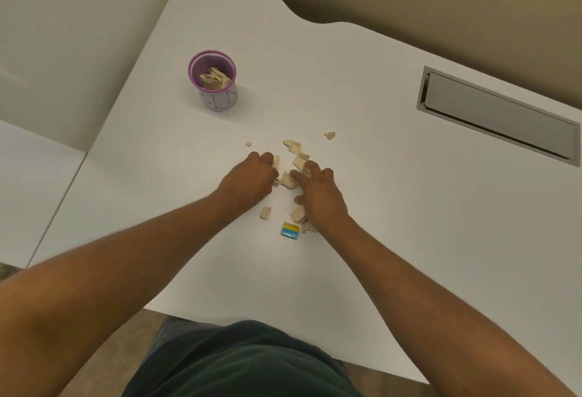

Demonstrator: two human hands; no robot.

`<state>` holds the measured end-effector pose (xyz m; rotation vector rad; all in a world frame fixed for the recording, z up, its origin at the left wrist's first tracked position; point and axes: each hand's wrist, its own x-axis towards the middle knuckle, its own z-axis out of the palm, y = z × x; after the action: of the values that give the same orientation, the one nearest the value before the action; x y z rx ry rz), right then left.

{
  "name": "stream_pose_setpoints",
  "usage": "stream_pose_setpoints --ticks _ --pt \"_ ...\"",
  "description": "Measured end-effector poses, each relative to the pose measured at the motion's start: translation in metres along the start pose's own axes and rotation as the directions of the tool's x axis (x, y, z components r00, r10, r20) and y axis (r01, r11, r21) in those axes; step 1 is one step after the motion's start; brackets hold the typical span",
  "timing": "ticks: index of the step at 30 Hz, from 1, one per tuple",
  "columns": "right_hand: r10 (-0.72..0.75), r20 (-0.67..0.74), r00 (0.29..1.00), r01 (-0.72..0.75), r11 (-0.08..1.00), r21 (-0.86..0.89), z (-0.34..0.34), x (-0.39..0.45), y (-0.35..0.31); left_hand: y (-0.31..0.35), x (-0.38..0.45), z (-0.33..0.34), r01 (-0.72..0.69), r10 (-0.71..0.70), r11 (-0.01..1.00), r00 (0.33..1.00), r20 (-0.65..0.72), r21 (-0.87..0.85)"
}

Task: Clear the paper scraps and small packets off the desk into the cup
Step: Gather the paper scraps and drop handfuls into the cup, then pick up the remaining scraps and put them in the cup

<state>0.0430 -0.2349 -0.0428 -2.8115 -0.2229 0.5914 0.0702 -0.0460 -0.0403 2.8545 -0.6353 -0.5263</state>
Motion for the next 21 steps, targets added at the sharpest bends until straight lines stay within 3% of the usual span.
stream_pose_setpoints --ticks 3,8,13,17,19,21 --pt "-0.064 -0.074 0.995 0.065 0.998 0.007 0.006 -0.005 -0.007 -0.008 0.003 0.006 -0.008 0.008 1.000 1.000 -0.001 -0.019" --pt "-0.080 -0.093 0.992 0.067 0.988 -0.137 0.010 0.007 -0.013 -0.014 0.000 -0.009 0.166 -0.182 0.944 0.983 -0.031 -0.285" --pt "-0.055 -0.121 0.991 0.040 0.992 -0.123 0.009 0.012 -0.014 -0.036 -0.006 -0.060 0.171 -0.344 0.834 0.904 -0.252 -0.525" --pt "-0.020 -0.122 0.992 0.007 0.993 -0.114 0.011 0.013 -0.015 -0.072 0.009 -0.117 0.192 -0.475 0.795 0.788 -0.393 -0.575" --pt "-0.022 -0.128 0.992 0.005 0.992 -0.128 0.011 0.012 -0.015 -0.093 0.023 -0.137 0.270 -0.494 0.812 0.791 -0.362 -0.517" --pt "-0.027 -0.134 0.991 0.008 0.990 -0.142 0.009 0.012 -0.015 -0.106 0.034 -0.148 0.335 -0.462 0.854 0.841 -0.282 -0.400"
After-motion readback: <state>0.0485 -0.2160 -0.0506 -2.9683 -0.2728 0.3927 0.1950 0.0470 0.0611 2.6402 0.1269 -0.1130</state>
